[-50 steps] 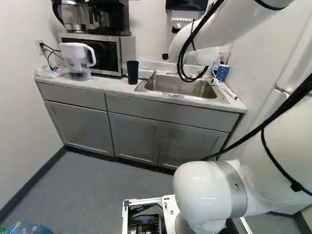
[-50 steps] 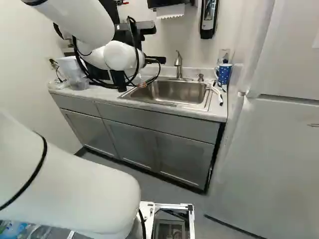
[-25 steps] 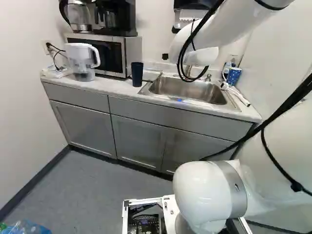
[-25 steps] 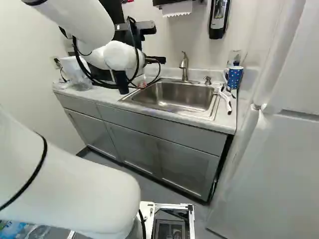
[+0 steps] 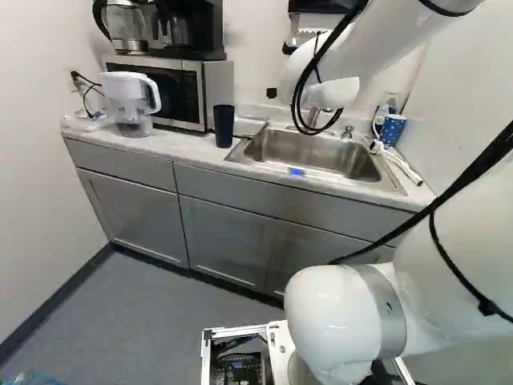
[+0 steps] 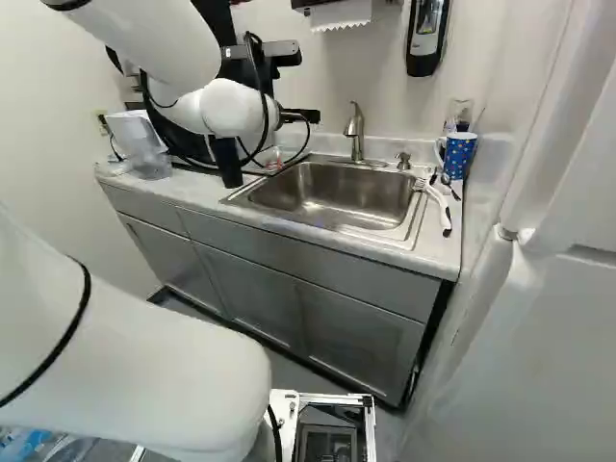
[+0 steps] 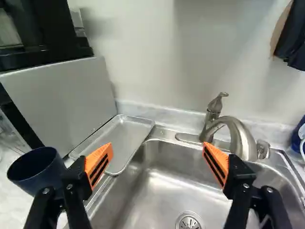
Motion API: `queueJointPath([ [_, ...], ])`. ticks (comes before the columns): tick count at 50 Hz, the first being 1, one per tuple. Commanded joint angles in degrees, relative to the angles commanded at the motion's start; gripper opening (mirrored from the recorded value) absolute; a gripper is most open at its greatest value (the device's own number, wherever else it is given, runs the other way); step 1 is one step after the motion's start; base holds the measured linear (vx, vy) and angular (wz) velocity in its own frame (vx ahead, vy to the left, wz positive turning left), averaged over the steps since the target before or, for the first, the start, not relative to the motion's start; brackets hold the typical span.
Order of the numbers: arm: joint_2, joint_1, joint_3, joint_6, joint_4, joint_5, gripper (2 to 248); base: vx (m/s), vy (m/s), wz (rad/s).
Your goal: Rinse the cup and place it in the tray
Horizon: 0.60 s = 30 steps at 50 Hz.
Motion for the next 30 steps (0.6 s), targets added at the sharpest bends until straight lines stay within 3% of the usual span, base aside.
queueJointPath([
  [30,-0.8,-0.1,-0.7,0.0,0.0,0.0,247,0.026,-0.01,0.0],
])
